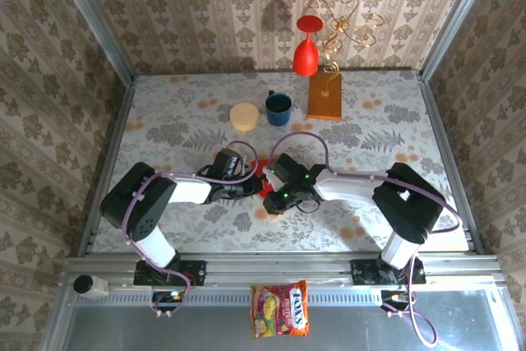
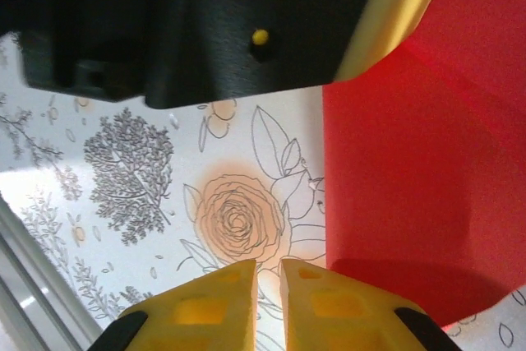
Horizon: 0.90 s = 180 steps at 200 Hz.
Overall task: Fold a paper plane with a square sheet of paper (pick it up from the middle)
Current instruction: Third fold the triangle at the center of the table.
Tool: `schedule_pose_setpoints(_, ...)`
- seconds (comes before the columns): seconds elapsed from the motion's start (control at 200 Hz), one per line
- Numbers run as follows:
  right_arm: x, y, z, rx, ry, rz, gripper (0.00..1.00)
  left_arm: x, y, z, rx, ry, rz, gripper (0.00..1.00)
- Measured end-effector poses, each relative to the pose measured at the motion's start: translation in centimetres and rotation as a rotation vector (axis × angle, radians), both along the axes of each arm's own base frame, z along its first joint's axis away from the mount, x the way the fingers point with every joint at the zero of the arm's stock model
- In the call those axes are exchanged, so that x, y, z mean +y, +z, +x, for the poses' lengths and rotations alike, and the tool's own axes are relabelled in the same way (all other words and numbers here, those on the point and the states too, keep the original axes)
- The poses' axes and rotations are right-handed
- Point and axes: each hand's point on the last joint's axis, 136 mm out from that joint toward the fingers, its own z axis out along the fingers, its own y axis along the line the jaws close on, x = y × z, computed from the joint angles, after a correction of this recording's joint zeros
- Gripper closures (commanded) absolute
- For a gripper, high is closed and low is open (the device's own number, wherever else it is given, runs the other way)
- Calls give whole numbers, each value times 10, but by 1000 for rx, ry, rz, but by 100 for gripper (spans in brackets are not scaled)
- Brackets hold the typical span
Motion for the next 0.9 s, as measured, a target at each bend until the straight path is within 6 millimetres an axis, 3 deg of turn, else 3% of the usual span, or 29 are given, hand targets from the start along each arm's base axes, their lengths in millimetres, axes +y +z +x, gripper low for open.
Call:
schedule_pose_setpoints(0.355,-17,-20,8,26,-67,1,90,0,0,0,2,2,0,100)
schedule_pose_setpoints(0.9,-29,-21,12,66,-149,131,93,1,3,1,0,20,-2,100)
